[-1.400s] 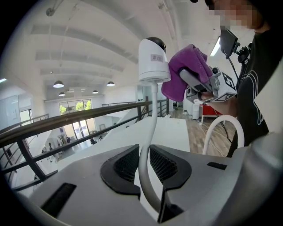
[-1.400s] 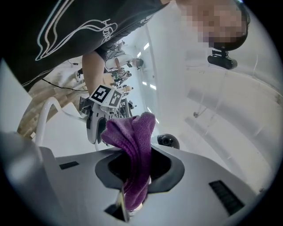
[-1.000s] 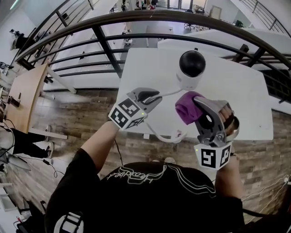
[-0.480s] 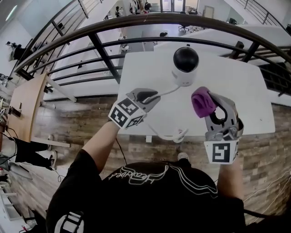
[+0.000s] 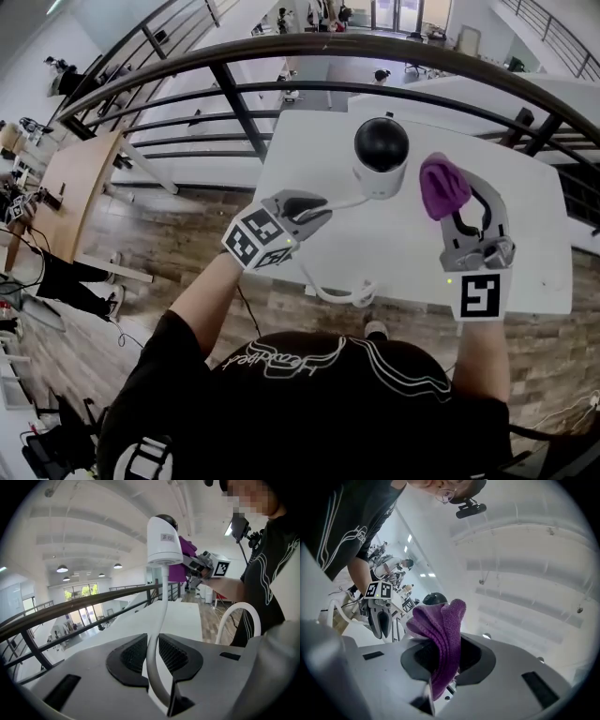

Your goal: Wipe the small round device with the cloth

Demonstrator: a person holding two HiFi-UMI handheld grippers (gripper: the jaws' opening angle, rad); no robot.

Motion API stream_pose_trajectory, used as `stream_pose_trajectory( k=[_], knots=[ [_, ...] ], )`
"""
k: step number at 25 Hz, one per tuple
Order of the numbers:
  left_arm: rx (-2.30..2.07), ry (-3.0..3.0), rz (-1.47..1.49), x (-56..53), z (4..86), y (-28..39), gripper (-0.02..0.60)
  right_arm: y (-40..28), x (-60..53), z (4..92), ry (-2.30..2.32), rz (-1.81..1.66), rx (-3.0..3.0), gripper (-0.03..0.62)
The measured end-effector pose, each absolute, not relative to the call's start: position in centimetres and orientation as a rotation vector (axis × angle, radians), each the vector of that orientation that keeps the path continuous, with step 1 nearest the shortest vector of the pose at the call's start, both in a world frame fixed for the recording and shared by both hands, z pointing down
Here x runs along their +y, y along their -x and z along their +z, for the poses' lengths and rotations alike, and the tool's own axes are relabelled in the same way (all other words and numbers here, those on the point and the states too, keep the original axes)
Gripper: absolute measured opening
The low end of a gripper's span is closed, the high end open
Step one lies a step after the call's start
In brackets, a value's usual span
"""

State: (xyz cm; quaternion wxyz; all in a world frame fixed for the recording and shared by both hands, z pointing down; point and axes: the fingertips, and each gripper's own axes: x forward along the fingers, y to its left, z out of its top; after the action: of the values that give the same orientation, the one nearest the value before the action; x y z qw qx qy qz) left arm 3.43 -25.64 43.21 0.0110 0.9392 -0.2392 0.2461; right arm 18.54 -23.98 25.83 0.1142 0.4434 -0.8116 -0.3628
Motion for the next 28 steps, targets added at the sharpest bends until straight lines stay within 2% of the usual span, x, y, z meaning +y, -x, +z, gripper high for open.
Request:
stream_pose_trajectory(
  k=[17,28],
  knots=[
    [-0.892,-2.883,0.821,-25.7,43.2,-3.4,0.086,-15.8,-28.1,20.6,-0.915,-1.042,-2.885,0.061],
    [-1.031,-2.828,0.845,-26.0,43.2,-3.7,0.093,-13.7,-27.1,20.1,-0.62,-1.162,-2.941,0.061]
  ],
)
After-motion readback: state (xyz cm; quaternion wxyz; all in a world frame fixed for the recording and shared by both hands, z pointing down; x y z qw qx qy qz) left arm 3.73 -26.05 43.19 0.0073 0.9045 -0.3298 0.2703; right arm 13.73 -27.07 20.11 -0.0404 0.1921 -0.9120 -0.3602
